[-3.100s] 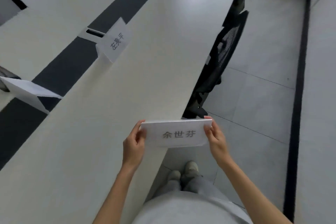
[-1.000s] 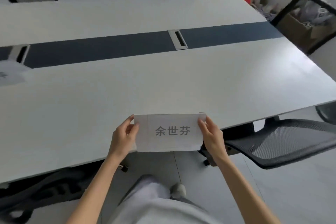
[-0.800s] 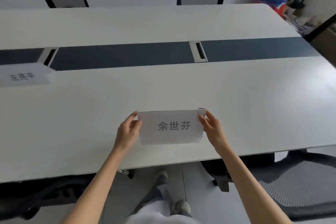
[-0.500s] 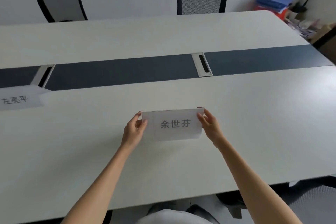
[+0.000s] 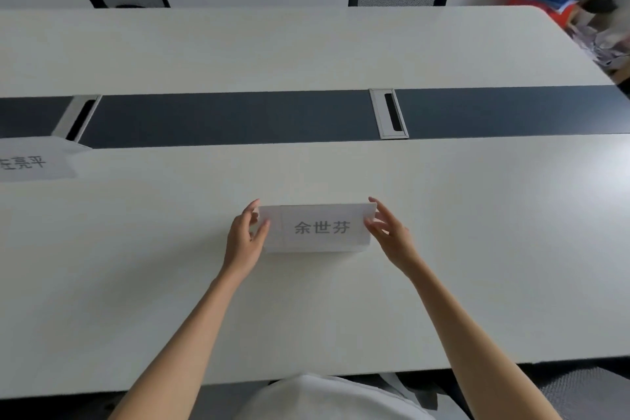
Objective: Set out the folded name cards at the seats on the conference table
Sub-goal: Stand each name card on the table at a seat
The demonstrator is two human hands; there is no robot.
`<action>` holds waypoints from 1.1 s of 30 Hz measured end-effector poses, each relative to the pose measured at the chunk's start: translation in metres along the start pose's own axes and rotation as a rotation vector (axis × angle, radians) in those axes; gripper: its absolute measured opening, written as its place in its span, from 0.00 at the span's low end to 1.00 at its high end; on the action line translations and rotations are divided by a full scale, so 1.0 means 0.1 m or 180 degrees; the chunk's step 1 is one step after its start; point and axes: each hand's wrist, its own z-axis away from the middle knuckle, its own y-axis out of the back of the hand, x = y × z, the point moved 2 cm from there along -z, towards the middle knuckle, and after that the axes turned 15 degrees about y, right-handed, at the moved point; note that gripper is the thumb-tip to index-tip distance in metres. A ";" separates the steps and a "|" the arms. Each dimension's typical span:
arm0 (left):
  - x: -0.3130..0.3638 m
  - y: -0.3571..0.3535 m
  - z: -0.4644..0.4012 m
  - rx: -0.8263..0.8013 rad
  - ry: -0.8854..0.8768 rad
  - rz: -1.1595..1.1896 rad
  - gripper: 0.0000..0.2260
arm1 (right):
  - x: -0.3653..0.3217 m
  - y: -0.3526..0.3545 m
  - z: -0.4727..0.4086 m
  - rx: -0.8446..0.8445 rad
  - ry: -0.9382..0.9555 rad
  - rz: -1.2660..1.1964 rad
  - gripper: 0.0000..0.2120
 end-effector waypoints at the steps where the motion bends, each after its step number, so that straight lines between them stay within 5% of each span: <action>1: 0.02 0.01 0.01 0.0076 -0.0029 0.0014 0.20 | 0.01 0.02 0.00 0.0015 -0.0008 0.0002 0.23; 12: 0.30 0.12 0.10 0.0361 -0.0524 0.0176 0.11 | -0.06 0.15 -0.05 0.0347 0.0152 -0.0251 0.18; 21: 1.59 -0.33 0.34 0.0032 -0.1409 0.0873 0.10 | -0.40 1.43 -0.05 0.1094 0.0762 -0.0562 0.17; 33: 1.53 -2.27 0.14 -0.0638 -0.0643 0.0240 0.11 | 1.02 2.16 0.24 0.1593 -0.0331 -0.0901 0.16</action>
